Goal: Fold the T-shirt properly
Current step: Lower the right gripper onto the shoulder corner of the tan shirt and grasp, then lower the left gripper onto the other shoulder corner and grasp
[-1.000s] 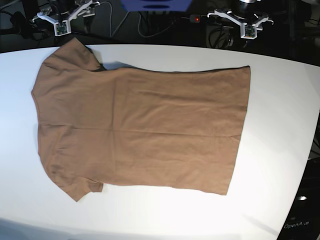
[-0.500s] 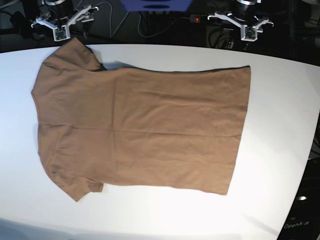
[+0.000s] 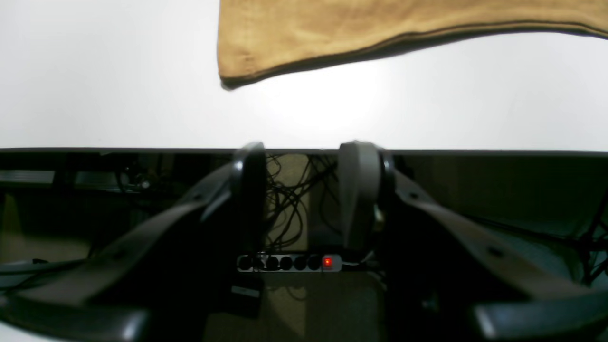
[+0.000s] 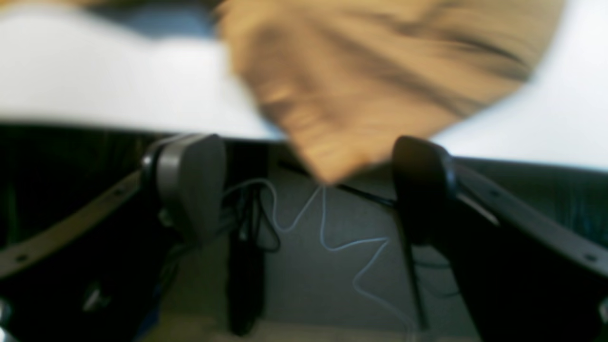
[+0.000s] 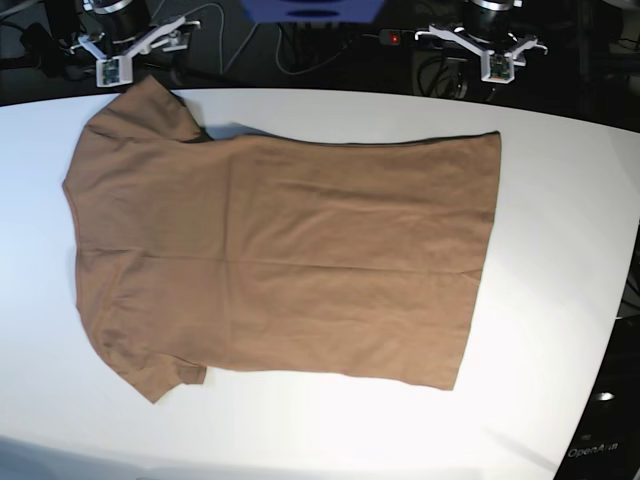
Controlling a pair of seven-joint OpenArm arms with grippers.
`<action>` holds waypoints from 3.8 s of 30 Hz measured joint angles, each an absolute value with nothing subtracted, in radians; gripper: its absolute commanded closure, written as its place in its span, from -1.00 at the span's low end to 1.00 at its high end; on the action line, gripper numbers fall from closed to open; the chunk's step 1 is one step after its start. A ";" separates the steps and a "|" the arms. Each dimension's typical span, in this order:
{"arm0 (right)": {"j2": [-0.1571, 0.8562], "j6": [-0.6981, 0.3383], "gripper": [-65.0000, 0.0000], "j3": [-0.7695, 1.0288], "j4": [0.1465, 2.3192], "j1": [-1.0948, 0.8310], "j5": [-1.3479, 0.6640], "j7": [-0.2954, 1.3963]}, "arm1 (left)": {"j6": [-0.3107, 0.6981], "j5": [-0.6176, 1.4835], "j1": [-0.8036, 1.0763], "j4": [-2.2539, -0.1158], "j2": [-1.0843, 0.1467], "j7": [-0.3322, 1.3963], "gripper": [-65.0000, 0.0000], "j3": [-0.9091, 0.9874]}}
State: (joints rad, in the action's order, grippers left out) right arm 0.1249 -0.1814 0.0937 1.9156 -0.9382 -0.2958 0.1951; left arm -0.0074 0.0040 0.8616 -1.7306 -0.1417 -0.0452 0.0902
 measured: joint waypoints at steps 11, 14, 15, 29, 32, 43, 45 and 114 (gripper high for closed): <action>0.134 -0.184 -0.64 0.153 1.907 -0.934 -0.497 0.252 | -0.007 0.005 0.861 -1.730 -0.166 -0.045 0.23 0.091; 0.132 -0.183 -0.64 0.170 1.906 -0.934 -0.530 0.252 | -0.007 0.005 0.861 -1.730 -0.166 -0.045 0.23 0.091; 0.133 -0.178 -0.64 0.173 1.906 -0.934 -0.552 0.252 | -0.007 0.005 0.861 -1.730 -0.166 -0.045 0.23 0.091; 0.135 -0.181 -0.64 0.185 1.812 -0.906 -0.719 0.255 | -0.007 0.004 0.859 -1.730 -0.166 -0.045 0.23 0.091; 0.135 -0.180 -0.64 0.185 1.812 -0.906 -0.754 0.255 | -0.007 0.004 0.859 -1.730 -0.166 -0.045 0.23 0.091; 0.134 -0.183 -0.64 0.185 1.807 -0.884 -0.796 0.255 | -0.007 0.005 0.859 -1.730 -0.166 -0.045 0.23 0.091; 0.132 -0.183 -0.64 0.184 1.807 -0.884 -0.796 0.255 | -0.007 0.005 0.859 -1.730 -0.166 -0.045 0.23 0.091; 0.133 -0.266 1.00 0.189 1.694 -0.768 -0.805 0.318 | -0.005 0.004 0.860 -1.729 -0.166 -0.045 0.23 0.091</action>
State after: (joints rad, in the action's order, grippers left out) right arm 0.1333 -0.2657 0.1886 1.6939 -0.7677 -0.8047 0.3180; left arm -0.0051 0.0044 0.8597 -1.7294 -0.1661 -0.0448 0.0910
